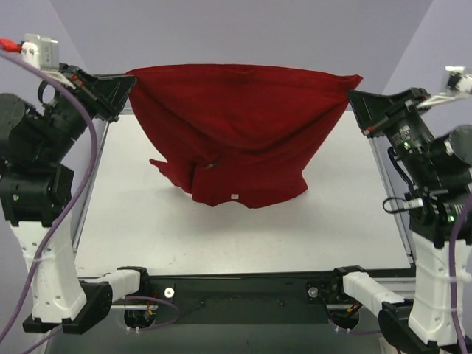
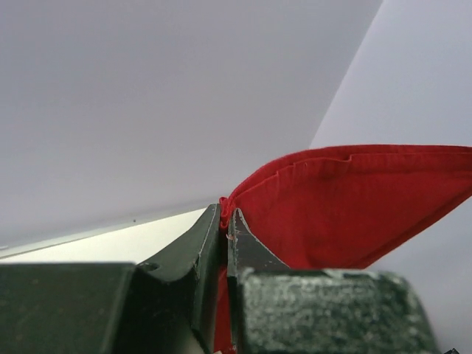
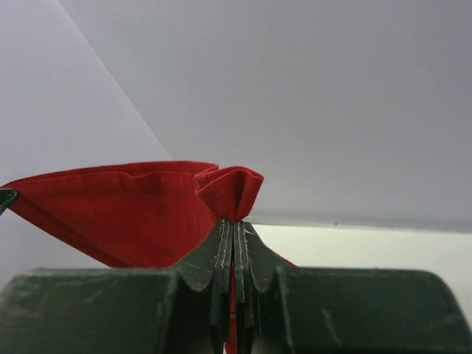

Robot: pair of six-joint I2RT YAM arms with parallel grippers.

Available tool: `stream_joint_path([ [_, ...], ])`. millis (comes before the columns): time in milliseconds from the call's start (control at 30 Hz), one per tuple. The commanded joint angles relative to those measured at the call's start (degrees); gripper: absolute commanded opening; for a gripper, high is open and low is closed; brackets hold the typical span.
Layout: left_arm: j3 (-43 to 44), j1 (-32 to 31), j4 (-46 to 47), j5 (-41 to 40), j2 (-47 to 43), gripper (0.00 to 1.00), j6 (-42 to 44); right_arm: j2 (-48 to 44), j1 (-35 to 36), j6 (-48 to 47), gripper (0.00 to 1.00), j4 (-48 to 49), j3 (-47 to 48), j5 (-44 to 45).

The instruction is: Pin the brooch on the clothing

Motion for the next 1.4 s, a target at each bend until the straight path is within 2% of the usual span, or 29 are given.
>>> stream_joint_path([
  [0, -0.46, -0.18, 3.58, 1.48, -5.20, 0.00, -0.27, -4.76, -0.06, -2.36, 0.00, 1.26, 0.29, 2.62],
  [200, 3.75, -0.09, 1.65, 2.01, -6.52, 0.00, -0.27, -8.55, -0.06, -1.56, 0.00, 1.44, 1.17, 1.82],
  [433, 5.87, -0.09, 0.51, 1.13, -3.10, 0.00, -0.35, -7.94, -0.06, -2.97, 0.00, 1.26, 0.73, 4.19],
  [667, 2.89, 0.08, 0.51, 0.25, 2.70, 0.00, -0.35, -0.75, -0.15, -3.94, 0.00, 2.49, -2.78, 5.86],
  [933, -9.58, 1.05, 5.69, -2.82, 8.94, 0.00, -1.14, 9.80, -1.20, -2.18, 0.00, 8.99, -7.97, 4.29],
  [1033, -10.66, 1.14, 6.75, -3.70, 12.27, 0.00, -1.76, 16.64, -2.17, -0.51, 0.00, 10.84, -7.62, 2.01],
  [1233, -4.25, 1.14, 6.31, -4.40, 17.47, 0.00, -2.81, 23.35, -3.14, 0.90, 0.00, 11.11, 0.46, 0.25],
  [1367, 3.39, 1.14, 4.38, -5.28, 17.74, 0.00, -2.55, 20.99, -3.05, 1.16, 0.00, 11.54, 3.54, 0.15],
])
